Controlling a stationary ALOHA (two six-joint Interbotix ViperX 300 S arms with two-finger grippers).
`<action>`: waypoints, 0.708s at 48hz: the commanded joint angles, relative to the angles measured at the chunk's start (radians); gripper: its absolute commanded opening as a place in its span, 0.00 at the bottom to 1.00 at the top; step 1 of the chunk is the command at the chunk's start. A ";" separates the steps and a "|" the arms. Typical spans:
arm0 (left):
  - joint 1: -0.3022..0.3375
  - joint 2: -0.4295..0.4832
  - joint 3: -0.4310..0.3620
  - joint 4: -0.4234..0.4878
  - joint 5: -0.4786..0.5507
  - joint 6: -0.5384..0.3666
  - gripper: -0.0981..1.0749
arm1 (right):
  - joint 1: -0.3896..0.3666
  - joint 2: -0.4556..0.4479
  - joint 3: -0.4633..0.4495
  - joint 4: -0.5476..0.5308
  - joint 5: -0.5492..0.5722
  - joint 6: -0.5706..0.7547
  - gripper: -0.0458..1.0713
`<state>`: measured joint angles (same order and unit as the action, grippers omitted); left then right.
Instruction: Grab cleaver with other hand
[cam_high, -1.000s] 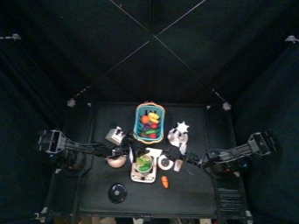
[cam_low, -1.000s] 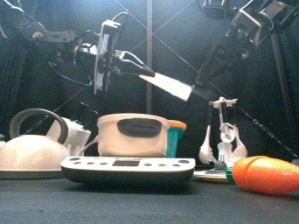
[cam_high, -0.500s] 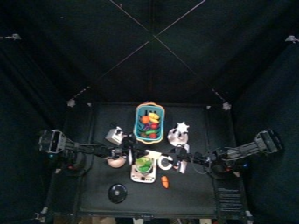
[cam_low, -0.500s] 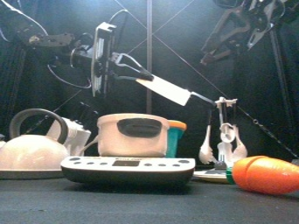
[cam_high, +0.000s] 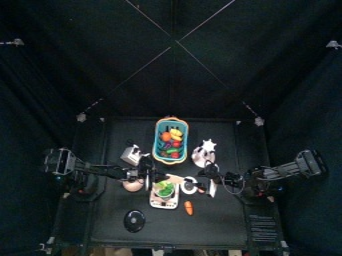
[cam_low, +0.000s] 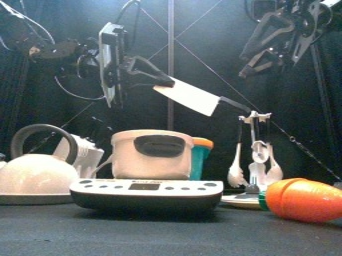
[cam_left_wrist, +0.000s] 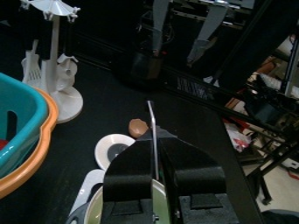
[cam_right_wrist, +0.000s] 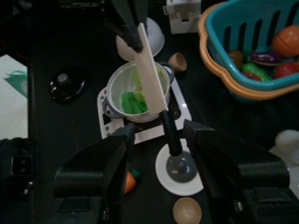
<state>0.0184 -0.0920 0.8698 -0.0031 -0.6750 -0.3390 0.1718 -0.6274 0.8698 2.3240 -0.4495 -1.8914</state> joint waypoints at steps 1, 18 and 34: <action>0.003 -0.008 -0.011 0.032 -0.012 0.002 0.41 | -0.018 -0.043 -0.005 0.003 0.026 -0.002 0.79; 0.021 -0.008 -0.011 0.077 -0.012 0.002 0.41 | -0.184 -0.175 0.008 0.006 0.115 -0.012 0.79; 0.025 -0.015 -0.009 0.087 -0.021 0.009 0.41 | -0.183 -0.169 -0.008 0.006 0.077 -0.017 0.79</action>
<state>0.0383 -0.0936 0.8713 0.0767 -0.6780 -0.3344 -0.0107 -0.7854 0.8851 2.3347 -0.3436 -1.9052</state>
